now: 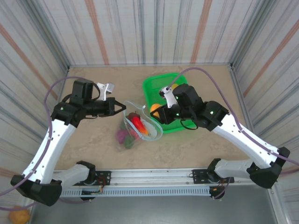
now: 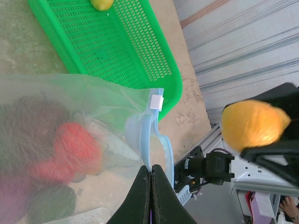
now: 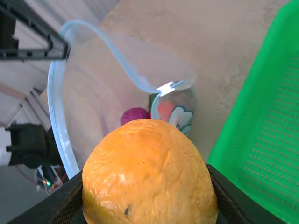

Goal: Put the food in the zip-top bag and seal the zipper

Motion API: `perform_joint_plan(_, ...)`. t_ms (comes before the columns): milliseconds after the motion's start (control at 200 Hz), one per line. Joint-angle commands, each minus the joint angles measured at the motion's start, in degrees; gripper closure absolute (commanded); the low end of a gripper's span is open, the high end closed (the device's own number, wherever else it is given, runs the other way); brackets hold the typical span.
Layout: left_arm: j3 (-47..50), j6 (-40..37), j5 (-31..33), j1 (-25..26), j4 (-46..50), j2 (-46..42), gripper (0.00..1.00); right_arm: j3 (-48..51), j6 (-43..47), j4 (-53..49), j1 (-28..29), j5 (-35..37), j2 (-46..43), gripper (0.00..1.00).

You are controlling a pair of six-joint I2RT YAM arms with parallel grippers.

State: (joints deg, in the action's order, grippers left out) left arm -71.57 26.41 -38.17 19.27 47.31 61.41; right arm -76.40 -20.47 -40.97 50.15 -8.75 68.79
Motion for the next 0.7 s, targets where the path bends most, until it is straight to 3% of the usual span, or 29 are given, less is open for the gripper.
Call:
perform_joint_plan(0,-1.6,0.92,-2.91,0.51,-2.18,-0.23,1.0,1.7,1.34,2.05,2.77,1.15,3.2,0.49)
perform_joint_plan(250,-0.18,1.86,-4.4,0.58,-2.78,-0.45,1.0,-3.39,0.43,3.18,8.86,6.74,13.65,0.5)
perform_joint_plan(406,1.46,1.62,-5.34,0.52,-3.61,-0.02,1.0,-4.94,-0.26,5.65,9.38,10.92,19.77,0.48)
perform_joint_plan(611,3.31,2.86,-7.23,0.54,-6.0,0.5,1.0,-5.47,-1.4,12.91,7.99,2.03,25.19,0.44)
perform_joint_plan(696,3.39,2.42,-6.13,0.38,-5.88,0.37,1.0,-5.69,-1.55,14.15,8.11,-0.56,26.3,0.34)
